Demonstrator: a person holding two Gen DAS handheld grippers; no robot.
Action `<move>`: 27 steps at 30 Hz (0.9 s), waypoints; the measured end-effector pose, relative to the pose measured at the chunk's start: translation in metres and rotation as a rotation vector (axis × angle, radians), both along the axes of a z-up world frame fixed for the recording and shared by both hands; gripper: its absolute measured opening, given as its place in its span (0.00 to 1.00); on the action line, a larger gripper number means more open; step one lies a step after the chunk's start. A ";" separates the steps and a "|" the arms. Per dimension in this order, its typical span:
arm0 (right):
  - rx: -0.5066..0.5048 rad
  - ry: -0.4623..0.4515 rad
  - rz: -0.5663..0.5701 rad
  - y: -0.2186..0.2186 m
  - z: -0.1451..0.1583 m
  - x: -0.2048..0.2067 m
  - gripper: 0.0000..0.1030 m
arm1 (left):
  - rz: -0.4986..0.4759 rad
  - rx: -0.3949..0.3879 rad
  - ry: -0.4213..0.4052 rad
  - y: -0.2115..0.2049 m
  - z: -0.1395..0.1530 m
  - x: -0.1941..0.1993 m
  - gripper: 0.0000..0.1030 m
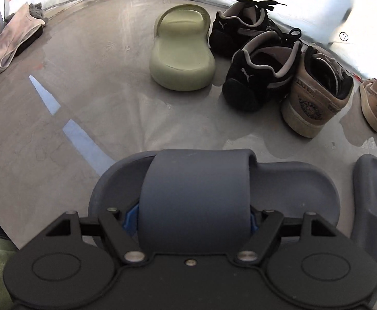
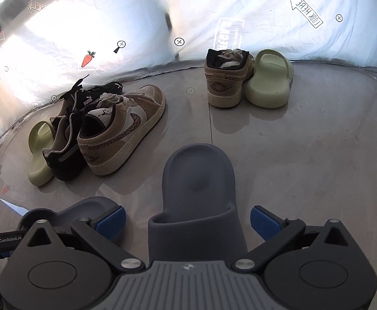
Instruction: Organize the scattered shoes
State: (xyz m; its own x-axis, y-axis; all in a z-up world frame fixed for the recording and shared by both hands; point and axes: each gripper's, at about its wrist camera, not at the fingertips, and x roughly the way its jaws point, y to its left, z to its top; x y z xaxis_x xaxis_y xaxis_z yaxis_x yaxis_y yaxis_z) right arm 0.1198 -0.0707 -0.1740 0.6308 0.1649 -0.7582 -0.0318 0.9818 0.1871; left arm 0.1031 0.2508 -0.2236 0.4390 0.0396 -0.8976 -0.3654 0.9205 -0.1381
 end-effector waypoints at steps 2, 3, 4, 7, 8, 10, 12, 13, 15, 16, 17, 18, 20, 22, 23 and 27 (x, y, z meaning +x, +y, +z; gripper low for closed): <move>-0.008 -0.008 0.021 0.005 0.001 -0.001 0.99 | -0.023 -0.055 -0.006 0.008 0.004 -0.003 0.74; -0.013 -0.013 0.032 0.008 0.003 -0.001 0.99 | -0.027 -0.082 -0.019 0.014 0.008 -0.008 0.74; -0.018 -0.015 0.041 0.010 0.004 -0.001 0.99 | -0.027 -0.101 -0.031 0.019 0.012 -0.013 0.74; -0.024 -0.017 0.086 0.022 0.008 -0.001 0.99 | -0.039 -0.125 -0.089 0.029 0.028 -0.028 0.74; -0.024 -0.017 0.109 0.028 0.009 -0.001 0.99 | -0.045 -0.124 -0.111 0.031 0.033 -0.034 0.74; -0.043 -0.020 0.190 0.049 0.012 -0.002 0.99 | -0.047 -0.104 -0.143 0.033 0.043 -0.041 0.74; -0.070 -0.030 0.296 0.075 0.013 -0.005 0.99 | -0.031 -0.066 -0.180 0.038 0.054 -0.049 0.74; -0.077 -0.031 0.348 0.087 0.012 -0.006 0.99 | -0.015 -0.055 -0.198 0.042 0.058 -0.054 0.74; -0.101 -0.029 0.462 0.114 0.009 -0.009 0.99 | 0.021 -0.059 -0.217 0.051 0.062 -0.058 0.74; -0.129 -0.026 0.539 0.134 0.005 -0.012 0.99 | 0.040 -0.063 -0.223 0.056 0.062 -0.061 0.74; -0.157 -0.022 0.607 0.152 0.000 -0.015 0.99 | 0.060 -0.066 -0.224 0.060 0.062 -0.063 0.74; -0.184 -0.015 0.662 0.167 -0.006 -0.017 0.99 | 0.081 -0.068 -0.220 0.064 0.061 -0.065 0.74; -0.236 0.004 0.754 0.192 -0.018 -0.023 0.97 | 0.114 -0.075 -0.212 0.070 0.058 -0.070 0.74; -0.298 0.039 0.813 0.211 -0.033 -0.029 0.92 | 0.127 -0.085 -0.209 0.074 0.057 -0.077 0.74; -0.328 0.057 0.815 0.215 -0.039 -0.030 0.91 | 0.128 -0.086 -0.208 0.074 0.056 -0.079 0.74; -0.354 0.122 0.662 0.194 -0.054 -0.009 0.93 | 0.131 -0.101 -0.200 0.078 0.052 -0.085 0.74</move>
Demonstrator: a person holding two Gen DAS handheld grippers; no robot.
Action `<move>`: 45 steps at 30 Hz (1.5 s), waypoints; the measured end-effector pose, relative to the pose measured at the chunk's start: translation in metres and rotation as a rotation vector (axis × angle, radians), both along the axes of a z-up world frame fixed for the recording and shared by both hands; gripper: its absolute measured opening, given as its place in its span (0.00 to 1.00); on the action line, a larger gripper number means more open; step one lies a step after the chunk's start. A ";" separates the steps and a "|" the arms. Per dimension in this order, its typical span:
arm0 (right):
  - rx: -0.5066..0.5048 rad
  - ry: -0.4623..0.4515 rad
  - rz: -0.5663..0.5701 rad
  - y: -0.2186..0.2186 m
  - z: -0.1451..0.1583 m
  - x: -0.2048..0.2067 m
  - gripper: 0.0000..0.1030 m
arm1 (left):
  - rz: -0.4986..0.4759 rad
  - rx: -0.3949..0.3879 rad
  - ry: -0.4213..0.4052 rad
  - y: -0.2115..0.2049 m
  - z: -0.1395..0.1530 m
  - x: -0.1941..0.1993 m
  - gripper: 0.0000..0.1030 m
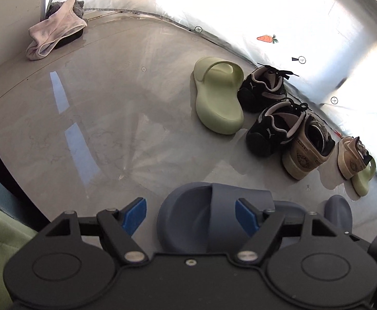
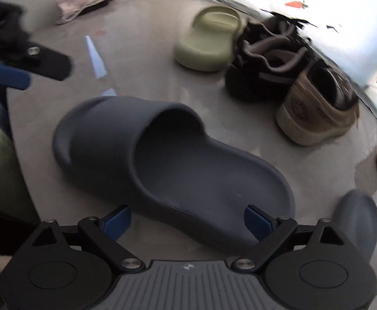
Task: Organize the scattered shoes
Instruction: 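Lower the grey slide with the right gripper beside the other grey slide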
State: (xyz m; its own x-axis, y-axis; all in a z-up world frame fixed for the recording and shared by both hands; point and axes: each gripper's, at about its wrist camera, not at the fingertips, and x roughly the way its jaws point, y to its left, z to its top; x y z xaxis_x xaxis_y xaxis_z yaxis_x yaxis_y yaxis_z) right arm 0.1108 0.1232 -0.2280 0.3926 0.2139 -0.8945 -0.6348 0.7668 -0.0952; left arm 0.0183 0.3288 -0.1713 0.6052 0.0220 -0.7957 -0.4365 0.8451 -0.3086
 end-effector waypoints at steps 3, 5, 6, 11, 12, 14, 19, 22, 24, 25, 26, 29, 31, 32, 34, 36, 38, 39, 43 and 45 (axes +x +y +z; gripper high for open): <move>0.012 -0.031 -0.067 -0.019 0.001 0.016 0.91 | -0.011 -0.006 -0.003 0.000 -0.001 0.003 0.74; -0.031 -0.100 -0.151 -0.031 0.004 0.032 0.91 | -0.032 0.008 -0.011 -0.003 0.001 0.007 0.74; -0.063 -0.155 -0.191 -0.036 0.005 0.039 0.91 | -0.043 0.016 -0.015 -0.005 0.002 0.009 0.74; 0.096 -0.130 -0.396 -0.060 0.035 0.045 0.92 | -0.059 0.060 -0.020 -0.012 0.005 0.012 0.74; 0.187 -0.091 -0.409 -0.058 0.041 0.038 0.93 | -0.054 0.068 -0.017 -0.012 0.004 0.013 0.74; 0.272 -0.068 -0.364 -0.038 0.045 0.024 0.93 | -0.029 0.074 -0.009 -0.008 0.003 0.017 0.74; 0.260 -0.155 -0.163 0.026 0.040 -0.011 0.93 | 0.031 0.050 -0.013 0.005 0.003 0.022 0.74; 0.129 -0.259 -0.057 0.063 0.024 -0.020 0.93 | 0.059 0.050 -0.029 0.008 0.006 0.021 0.74; 0.097 -0.284 -0.026 0.068 0.017 -0.020 0.97 | 0.058 0.048 -0.034 0.008 0.007 0.020 0.74; 0.086 -0.284 -0.024 0.066 0.016 -0.018 0.98 | 0.053 0.051 -0.033 0.006 0.007 0.020 0.74; 0.074 -0.283 -0.021 0.064 0.016 -0.017 0.98 | 0.045 0.056 -0.028 0.004 0.007 0.020 0.74; 0.037 -0.255 -0.038 0.047 0.016 -0.020 0.98 | 0.019 0.065 -0.013 -0.001 0.003 0.022 0.74; 0.009 -0.226 -0.076 0.027 0.014 -0.022 0.98 | 0.001 0.056 -0.008 -0.005 0.001 0.024 0.74; -0.007 -0.215 -0.099 0.017 0.013 -0.023 0.98 | -0.012 0.054 -0.005 -0.007 -0.001 0.025 0.74; -0.039 -0.200 -0.149 0.000 0.009 -0.023 0.97 | -0.033 0.054 0.000 -0.012 -0.003 0.027 0.74; -0.058 -0.192 -0.202 -0.017 0.008 -0.023 0.97 | -0.061 0.057 0.005 -0.018 -0.005 0.030 0.74; -0.049 -0.173 -0.269 -0.034 0.011 -0.021 0.97 | -0.083 0.058 0.006 -0.024 -0.006 0.032 0.74; -0.041 -0.161 -0.304 -0.042 0.013 -0.020 0.97 | -0.091 0.061 0.005 -0.026 -0.006 0.032 0.74; 0.182 -0.135 -0.408 -0.066 0.038 -0.024 0.98 | -0.111 0.075 -0.003 -0.032 -0.004 0.033 0.74; 0.295 -0.153 -0.435 -0.064 0.055 -0.026 0.99 | -0.107 0.080 -0.006 -0.032 -0.003 0.033 0.74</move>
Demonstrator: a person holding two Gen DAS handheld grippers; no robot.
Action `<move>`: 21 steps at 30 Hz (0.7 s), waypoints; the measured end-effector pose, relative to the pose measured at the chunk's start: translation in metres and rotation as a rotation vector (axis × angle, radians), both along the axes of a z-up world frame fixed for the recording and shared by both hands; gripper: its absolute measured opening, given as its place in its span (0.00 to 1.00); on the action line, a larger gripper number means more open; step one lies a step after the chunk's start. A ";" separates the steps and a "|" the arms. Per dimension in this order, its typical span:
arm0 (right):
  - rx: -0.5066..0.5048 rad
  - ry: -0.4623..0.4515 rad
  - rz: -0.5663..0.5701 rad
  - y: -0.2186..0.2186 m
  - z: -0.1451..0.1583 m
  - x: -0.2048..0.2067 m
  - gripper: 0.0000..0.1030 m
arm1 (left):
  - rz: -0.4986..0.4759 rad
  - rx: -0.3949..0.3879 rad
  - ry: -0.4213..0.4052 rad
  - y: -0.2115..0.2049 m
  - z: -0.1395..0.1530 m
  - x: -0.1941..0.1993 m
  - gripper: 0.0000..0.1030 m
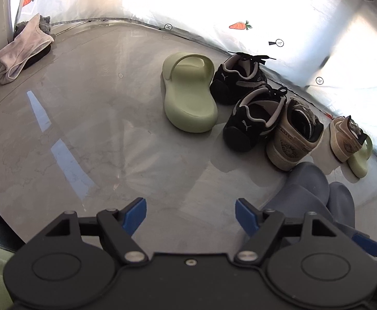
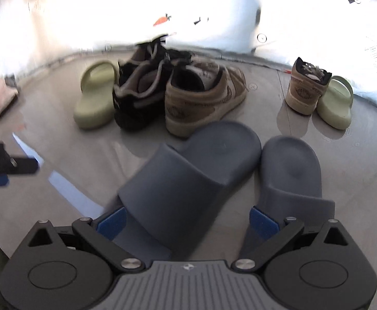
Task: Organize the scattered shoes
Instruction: 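Lower the grey slide with the right gripper beside the other grey slide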
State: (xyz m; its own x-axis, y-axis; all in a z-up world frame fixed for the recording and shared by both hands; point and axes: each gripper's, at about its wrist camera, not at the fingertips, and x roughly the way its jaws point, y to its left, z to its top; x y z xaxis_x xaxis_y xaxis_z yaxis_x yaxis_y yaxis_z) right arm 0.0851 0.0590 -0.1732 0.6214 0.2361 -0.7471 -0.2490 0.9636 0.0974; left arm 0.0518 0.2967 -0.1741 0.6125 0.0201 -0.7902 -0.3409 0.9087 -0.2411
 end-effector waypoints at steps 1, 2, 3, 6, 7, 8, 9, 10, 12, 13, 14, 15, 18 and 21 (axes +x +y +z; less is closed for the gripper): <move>0.043 0.009 -0.026 0.005 0.005 0.005 1.00 | 0.006 0.001 0.001 0.000 0.000 0.000 0.74; 0.054 0.030 -0.051 0.010 0.007 0.010 1.00 | 0.011 0.000 0.002 0.001 0.000 0.000 0.74; 0.047 0.056 -0.089 0.015 0.004 0.017 1.00 | 0.018 0.000 0.003 0.002 0.001 -0.001 0.74; -0.002 0.138 -0.239 0.038 -0.009 0.042 1.00 | 0.037 0.003 -0.002 0.004 0.003 -0.006 0.74; -0.028 0.144 -0.262 0.043 -0.015 0.046 1.00 | 0.044 0.005 -0.003 0.005 0.004 -0.009 0.74; -0.060 0.155 -0.287 0.047 -0.023 0.053 1.00 | 0.052 0.005 -0.004 0.006 0.005 -0.011 0.74; -0.089 0.186 -0.309 0.051 -0.035 0.060 1.00 | 0.058 0.004 -0.003 0.007 0.005 -0.013 0.74; -0.074 0.215 -0.322 0.050 -0.045 0.065 1.00 | 0.063 0.002 -0.001 0.008 0.005 -0.015 0.74; -0.042 0.212 -0.323 0.046 -0.051 0.064 1.00 | 0.072 0.000 0.003 0.010 0.005 -0.018 0.74; -0.040 0.197 -0.312 0.045 -0.051 0.063 1.00 | 0.075 -0.001 0.004 0.011 0.004 -0.019 0.74; -0.041 0.190 -0.303 0.044 -0.051 0.061 1.00 | 0.077 -0.003 0.005 0.011 0.004 -0.020 0.74; -0.038 0.185 -0.287 0.041 -0.051 0.060 1.00 | 0.078 -0.004 0.005 0.012 0.004 -0.021 0.74; -0.035 0.182 -0.231 0.026 -0.051 0.058 0.99 | 0.066 -0.004 0.002 0.011 0.005 -0.020 0.74; -0.052 0.174 -0.146 0.011 -0.050 0.051 0.99 | 0.044 -0.005 0.003 0.008 0.004 -0.018 0.74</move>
